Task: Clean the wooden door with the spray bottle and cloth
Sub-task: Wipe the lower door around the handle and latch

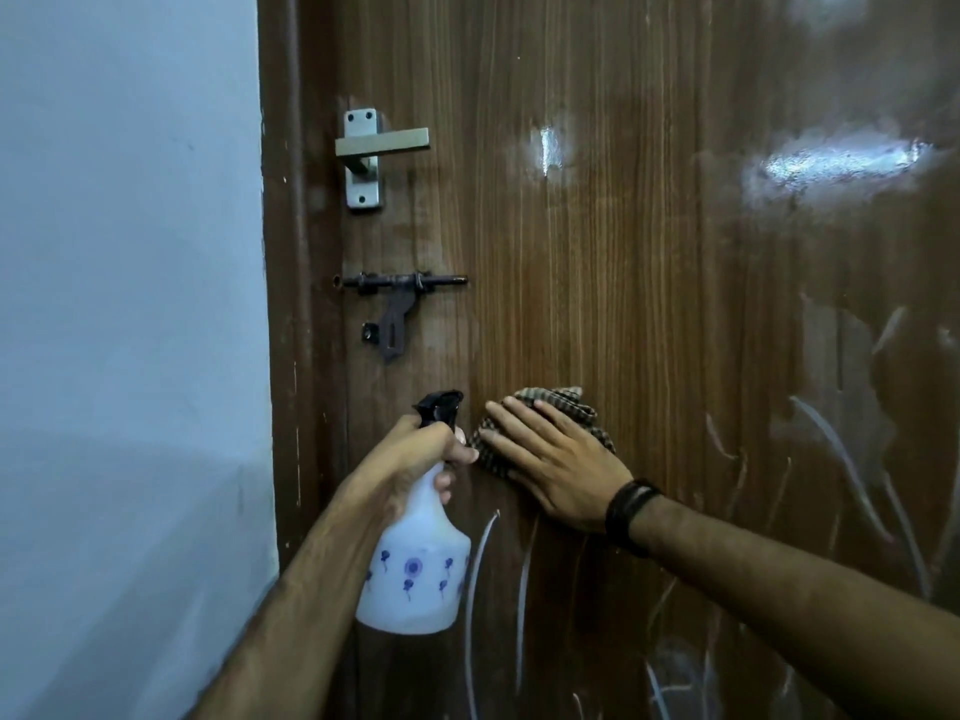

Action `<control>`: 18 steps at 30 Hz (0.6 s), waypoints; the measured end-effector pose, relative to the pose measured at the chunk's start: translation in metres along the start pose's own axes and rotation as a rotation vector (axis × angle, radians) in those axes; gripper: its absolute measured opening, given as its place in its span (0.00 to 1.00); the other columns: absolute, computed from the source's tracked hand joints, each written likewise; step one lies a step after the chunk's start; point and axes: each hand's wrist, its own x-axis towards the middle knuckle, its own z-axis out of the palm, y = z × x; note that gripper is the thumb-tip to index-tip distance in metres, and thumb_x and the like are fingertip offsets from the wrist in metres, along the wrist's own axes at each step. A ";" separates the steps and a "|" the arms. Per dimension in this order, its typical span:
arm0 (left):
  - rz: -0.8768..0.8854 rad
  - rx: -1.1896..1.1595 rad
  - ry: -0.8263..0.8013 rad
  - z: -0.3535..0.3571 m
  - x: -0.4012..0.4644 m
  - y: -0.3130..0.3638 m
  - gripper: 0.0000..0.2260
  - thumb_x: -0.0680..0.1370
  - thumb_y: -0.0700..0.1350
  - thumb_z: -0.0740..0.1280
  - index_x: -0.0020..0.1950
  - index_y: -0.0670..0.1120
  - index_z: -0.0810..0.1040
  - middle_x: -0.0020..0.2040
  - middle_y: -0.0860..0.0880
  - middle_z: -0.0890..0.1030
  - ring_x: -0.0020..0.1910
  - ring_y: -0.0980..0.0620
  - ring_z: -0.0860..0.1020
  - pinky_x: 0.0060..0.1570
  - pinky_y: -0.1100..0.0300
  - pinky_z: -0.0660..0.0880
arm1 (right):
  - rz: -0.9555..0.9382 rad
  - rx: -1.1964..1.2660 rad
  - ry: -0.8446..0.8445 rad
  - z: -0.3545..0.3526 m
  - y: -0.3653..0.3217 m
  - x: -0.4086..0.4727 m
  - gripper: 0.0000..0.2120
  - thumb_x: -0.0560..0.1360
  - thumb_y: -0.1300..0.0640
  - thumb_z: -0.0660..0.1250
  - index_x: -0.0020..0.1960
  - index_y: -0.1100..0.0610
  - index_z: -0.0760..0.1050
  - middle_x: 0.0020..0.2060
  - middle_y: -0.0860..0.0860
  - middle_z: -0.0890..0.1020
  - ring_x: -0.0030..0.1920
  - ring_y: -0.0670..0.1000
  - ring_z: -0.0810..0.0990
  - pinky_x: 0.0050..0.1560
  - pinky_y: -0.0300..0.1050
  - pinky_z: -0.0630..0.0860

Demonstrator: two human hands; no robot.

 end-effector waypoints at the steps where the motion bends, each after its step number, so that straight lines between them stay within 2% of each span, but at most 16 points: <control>1: -0.001 0.002 0.000 -0.001 -0.001 -0.001 0.07 0.76 0.31 0.67 0.50 0.41 0.75 0.34 0.45 0.73 0.23 0.54 0.67 0.27 0.61 0.67 | 0.004 0.002 0.003 0.001 0.000 -0.002 0.29 0.84 0.47 0.53 0.82 0.53 0.53 0.81 0.55 0.53 0.81 0.55 0.51 0.79 0.55 0.51; 3: -0.003 0.005 0.000 -0.003 -0.003 -0.002 0.08 0.76 0.31 0.67 0.51 0.41 0.74 0.37 0.44 0.74 0.23 0.55 0.67 0.27 0.61 0.67 | 0.077 -0.004 0.023 -0.005 0.010 0.012 0.28 0.84 0.46 0.53 0.81 0.53 0.54 0.81 0.55 0.54 0.81 0.55 0.51 0.79 0.54 0.49; 7: 0.014 -0.001 0.002 -0.005 -0.003 -0.004 0.08 0.76 0.31 0.67 0.51 0.42 0.74 0.44 0.41 0.75 0.24 0.55 0.67 0.27 0.60 0.68 | 0.392 0.083 0.113 -0.039 0.042 0.086 0.28 0.82 0.47 0.53 0.80 0.54 0.57 0.80 0.56 0.57 0.80 0.56 0.53 0.79 0.55 0.48; 9: 0.011 0.006 0.014 -0.006 0.000 -0.006 0.09 0.76 0.31 0.67 0.53 0.41 0.74 0.43 0.41 0.76 0.23 0.55 0.67 0.25 0.62 0.68 | 0.405 0.082 0.101 -0.045 0.048 0.109 0.28 0.83 0.48 0.55 0.81 0.55 0.57 0.80 0.56 0.56 0.80 0.56 0.53 0.79 0.56 0.48; 12: 0.005 0.016 0.032 -0.009 0.006 -0.007 0.12 0.76 0.32 0.68 0.57 0.40 0.74 0.39 0.44 0.76 0.22 0.55 0.68 0.25 0.61 0.69 | 0.354 0.022 0.117 -0.033 0.035 0.110 0.29 0.82 0.48 0.57 0.80 0.54 0.57 0.80 0.56 0.56 0.80 0.57 0.52 0.79 0.55 0.45; 16: -0.018 -0.018 0.057 -0.014 0.010 -0.007 0.23 0.75 0.32 0.69 0.69 0.40 0.71 0.38 0.45 0.77 0.22 0.55 0.70 0.24 0.60 0.70 | 0.050 -0.078 0.069 -0.007 0.000 0.073 0.29 0.81 0.46 0.54 0.79 0.55 0.59 0.80 0.58 0.57 0.80 0.58 0.55 0.79 0.56 0.47; 18: -0.021 -0.025 0.053 -0.014 0.003 -0.005 0.22 0.75 0.32 0.69 0.68 0.43 0.70 0.40 0.44 0.79 0.23 0.56 0.71 0.25 0.60 0.71 | -0.053 -0.085 0.048 0.006 -0.014 0.052 0.29 0.81 0.46 0.50 0.79 0.56 0.57 0.80 0.58 0.54 0.80 0.58 0.56 0.79 0.56 0.46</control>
